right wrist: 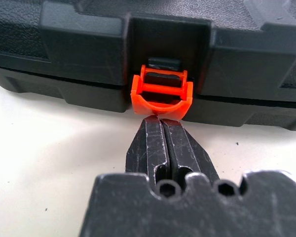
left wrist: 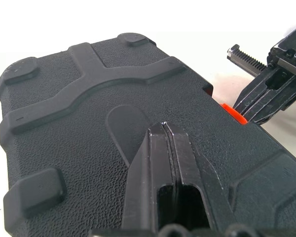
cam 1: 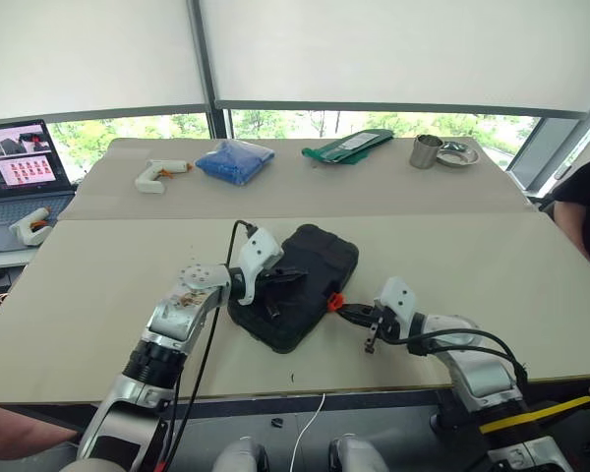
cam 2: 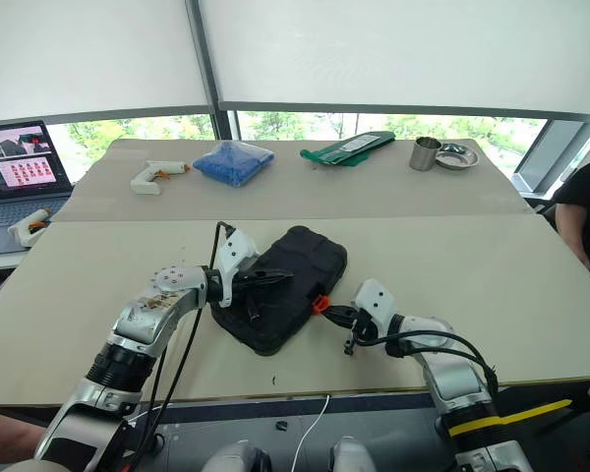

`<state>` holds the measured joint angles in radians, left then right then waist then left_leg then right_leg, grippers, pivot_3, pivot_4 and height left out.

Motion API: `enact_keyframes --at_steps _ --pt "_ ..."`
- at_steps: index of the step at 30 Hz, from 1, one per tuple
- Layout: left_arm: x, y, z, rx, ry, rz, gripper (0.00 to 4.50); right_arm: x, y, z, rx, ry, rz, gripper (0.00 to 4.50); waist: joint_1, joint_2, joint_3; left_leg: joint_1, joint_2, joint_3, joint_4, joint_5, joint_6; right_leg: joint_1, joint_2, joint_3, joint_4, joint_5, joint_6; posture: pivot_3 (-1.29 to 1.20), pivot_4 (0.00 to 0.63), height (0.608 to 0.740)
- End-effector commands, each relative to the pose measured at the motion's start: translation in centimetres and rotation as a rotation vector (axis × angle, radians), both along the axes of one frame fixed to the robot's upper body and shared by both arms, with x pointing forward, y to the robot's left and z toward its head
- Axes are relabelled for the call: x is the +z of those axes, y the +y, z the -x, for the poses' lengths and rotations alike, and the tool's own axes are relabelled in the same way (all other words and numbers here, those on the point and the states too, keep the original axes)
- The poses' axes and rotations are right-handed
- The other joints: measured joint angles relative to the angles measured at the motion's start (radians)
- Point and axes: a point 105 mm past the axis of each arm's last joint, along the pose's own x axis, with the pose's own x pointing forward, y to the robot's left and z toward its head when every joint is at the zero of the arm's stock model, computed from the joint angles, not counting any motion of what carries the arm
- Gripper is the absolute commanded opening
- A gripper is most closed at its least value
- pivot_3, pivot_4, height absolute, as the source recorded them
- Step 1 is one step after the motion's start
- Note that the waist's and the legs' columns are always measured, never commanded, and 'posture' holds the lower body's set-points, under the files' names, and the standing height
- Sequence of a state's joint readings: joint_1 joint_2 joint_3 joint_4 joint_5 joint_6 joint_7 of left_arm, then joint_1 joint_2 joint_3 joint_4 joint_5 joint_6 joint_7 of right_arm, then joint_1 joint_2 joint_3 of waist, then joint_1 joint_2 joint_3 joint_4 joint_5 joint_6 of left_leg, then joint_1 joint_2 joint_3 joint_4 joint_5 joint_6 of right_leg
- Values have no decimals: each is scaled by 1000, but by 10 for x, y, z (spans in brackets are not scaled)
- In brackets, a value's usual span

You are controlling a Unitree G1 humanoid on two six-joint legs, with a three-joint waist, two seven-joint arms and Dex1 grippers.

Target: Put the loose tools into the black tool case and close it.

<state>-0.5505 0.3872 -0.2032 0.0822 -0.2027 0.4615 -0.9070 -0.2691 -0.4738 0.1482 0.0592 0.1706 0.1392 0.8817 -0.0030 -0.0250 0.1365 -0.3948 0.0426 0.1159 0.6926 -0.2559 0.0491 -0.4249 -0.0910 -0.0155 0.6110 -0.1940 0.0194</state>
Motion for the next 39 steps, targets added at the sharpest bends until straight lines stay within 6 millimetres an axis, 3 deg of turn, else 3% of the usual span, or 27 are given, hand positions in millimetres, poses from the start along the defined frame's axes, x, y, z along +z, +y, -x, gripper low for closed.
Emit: enact_keyframes --at_steps 1,15,26,33,39 --pt "-40 1 11 5 158 -54 22 25 10 -5 27 -88 -51 0 -1 0 0 0 0 0 0 0 0 0 0 0 0 0 0 0 150 740" --pt "-43 0 11 4 176 -58 22 55 17 -12 35 -111 -226 0 -12 0 0 0 1 0 0 0 0 -1 0 0 0 0 0 0 150 740" --pt "-51 9 20 44 293 -48 22 60 23 -13 59 -85 -277 0 -21 1 0 3 1 1 -3 0 0 0 1 1 0 0 0 0 150 740" --pt "-50 6 17 42 281 -53 22 52 29 -19 52 -88 -245 0 -8 2 -1 7 0 1 -8 0 -1 1 1 2 0 -2 -1 0 150 740" --pt "-48 6 16 44 268 -47 22 63 6 -12 24 -100 -263 0 -6 2 -1 7 -2 1 -10 1 -1 1 -2 3 -1 -1 -3 0 150 740"
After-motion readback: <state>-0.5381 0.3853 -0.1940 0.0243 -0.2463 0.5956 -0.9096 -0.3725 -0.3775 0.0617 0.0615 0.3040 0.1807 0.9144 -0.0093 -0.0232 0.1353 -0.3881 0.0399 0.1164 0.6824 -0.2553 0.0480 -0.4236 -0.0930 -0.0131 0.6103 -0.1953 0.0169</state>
